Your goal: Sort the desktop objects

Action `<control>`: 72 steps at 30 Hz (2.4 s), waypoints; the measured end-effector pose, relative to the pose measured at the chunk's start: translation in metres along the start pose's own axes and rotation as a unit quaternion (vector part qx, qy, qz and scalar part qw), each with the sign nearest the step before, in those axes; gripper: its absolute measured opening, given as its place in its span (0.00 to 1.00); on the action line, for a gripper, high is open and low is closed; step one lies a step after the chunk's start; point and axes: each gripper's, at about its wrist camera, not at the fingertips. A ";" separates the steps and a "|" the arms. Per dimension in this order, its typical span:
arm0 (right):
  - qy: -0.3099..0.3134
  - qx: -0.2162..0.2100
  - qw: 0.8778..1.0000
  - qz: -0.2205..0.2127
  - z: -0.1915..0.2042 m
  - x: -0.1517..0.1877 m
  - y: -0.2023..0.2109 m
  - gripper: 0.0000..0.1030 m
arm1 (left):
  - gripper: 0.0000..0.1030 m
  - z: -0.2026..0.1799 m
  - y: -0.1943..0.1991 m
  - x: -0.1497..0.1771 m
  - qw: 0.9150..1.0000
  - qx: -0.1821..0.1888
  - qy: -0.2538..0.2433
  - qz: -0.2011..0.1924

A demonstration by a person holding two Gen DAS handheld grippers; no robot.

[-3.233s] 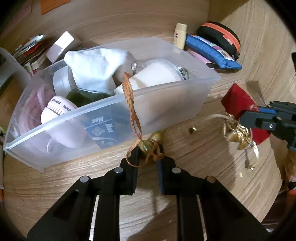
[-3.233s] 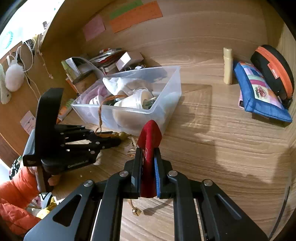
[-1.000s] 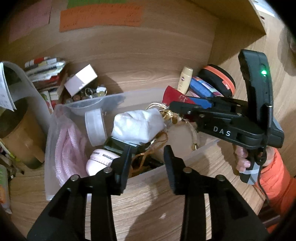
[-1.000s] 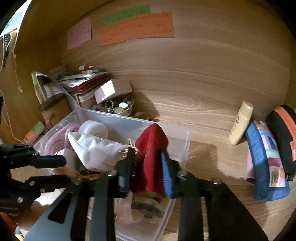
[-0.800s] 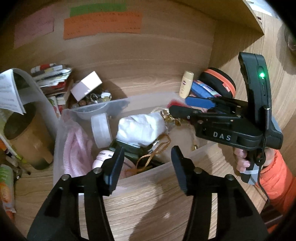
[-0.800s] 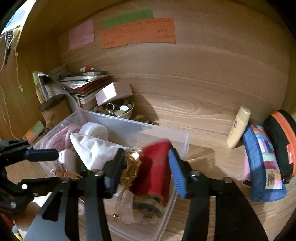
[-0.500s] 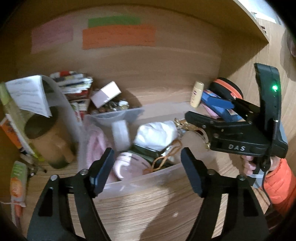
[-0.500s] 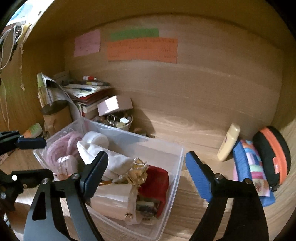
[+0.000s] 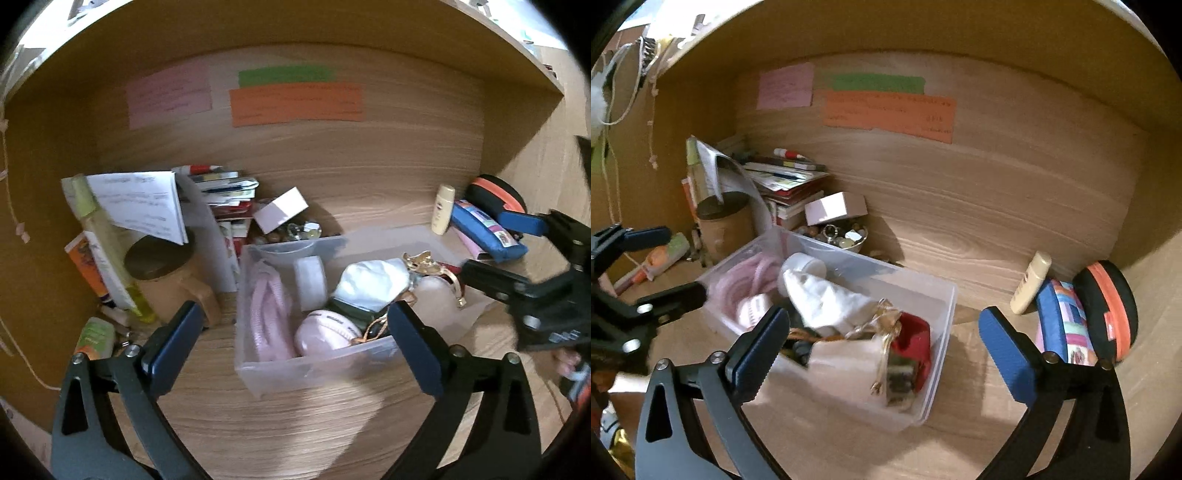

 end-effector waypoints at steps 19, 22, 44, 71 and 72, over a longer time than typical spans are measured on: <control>-0.057 -0.027 0.998 -0.031 0.020 0.046 0.064 1.00 | 0.98 -0.020 0.013 0.029 1.000 -0.015 -0.013 0.007; -0.061 -0.026 0.998 -0.023 0.018 0.048 0.060 1.00 | 0.98 -0.020 0.016 0.031 1.000 -0.004 -0.003 0.008; -0.073 -0.044 0.996 0.007 0.009 0.057 0.039 1.00 | 0.98 -0.024 0.015 0.036 1.000 -0.002 0.016 0.016; -0.086 -0.055 0.995 0.019 -0.001 0.056 0.029 1.00 | 0.98 -0.026 0.013 0.038 1.000 -0.006 0.027 0.014; -0.085 -0.054 0.995 0.020 -0.001 0.056 0.028 1.00 | 0.98 -0.026 0.012 0.038 1.000 -0.005 0.027 0.015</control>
Point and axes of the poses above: each gripper's, at about its wrist camera, not at the fingertips, and y roughly against the way its jaws point, z to its left, x to its underside, and after that the axes turned 1 degree about y, right-handed
